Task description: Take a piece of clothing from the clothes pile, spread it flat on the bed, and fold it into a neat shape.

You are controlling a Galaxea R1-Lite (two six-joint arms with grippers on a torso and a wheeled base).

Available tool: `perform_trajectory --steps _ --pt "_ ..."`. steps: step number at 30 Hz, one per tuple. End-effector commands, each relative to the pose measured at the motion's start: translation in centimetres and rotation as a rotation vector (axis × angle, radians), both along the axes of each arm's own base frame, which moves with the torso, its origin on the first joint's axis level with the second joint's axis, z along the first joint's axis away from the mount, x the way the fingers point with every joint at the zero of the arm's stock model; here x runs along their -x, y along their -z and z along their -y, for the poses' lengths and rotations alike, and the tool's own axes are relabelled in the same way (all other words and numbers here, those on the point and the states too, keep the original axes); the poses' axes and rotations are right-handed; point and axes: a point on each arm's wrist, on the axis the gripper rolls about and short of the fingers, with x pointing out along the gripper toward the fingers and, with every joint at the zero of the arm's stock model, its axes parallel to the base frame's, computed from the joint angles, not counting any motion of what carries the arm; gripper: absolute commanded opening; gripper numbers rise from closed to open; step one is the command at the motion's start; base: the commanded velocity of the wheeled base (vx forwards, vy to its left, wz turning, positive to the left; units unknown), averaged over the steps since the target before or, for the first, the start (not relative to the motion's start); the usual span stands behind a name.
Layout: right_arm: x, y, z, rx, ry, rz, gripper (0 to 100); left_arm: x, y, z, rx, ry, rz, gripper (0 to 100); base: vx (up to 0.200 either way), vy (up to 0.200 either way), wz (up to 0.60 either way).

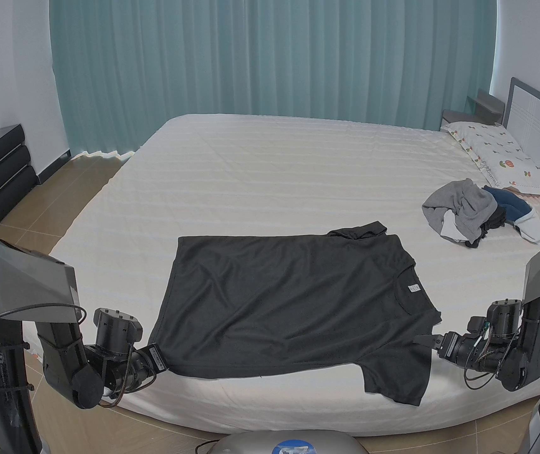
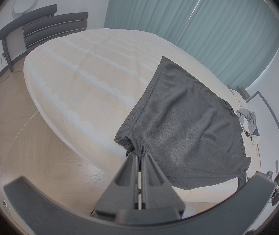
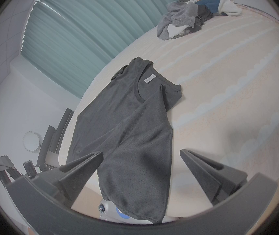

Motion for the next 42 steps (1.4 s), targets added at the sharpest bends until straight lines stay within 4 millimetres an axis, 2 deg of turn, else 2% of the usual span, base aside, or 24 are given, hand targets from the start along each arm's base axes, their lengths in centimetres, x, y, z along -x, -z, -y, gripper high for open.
perform_trajectory --steps 1,18,19,33,42 --pt "0.7 1.4 -0.7 -0.001 -0.029 -0.062 100 -0.1 0.0 0.0 0.001 -0.002 0.003 0 0.000 0.000 0.00" --pt "0.5 1.9 -0.8 0.005 -0.034 -0.068 100 -0.1 0.1 0.0 0.001 -0.003 0.000 0 0.000 0.000 0.00" --pt "0.5 1.9 -0.9 0.005 -0.035 -0.070 0 0.0 0.1 0.0 0.001 -0.003 -0.001 0 0.000 0.000 0.00" --pt "1.1 1.6 -0.5 0.007 -0.022 -0.080 0 -0.1 0.0 -0.3 0.001 -0.011 0.003 0 0.000 0.000 0.00" --pt "2.4 0.1 0.6 0.006 0.023 -0.077 0 -0.2 -0.1 -0.7 -0.003 -0.024 0.005 0 0.000 0.000 0.00"
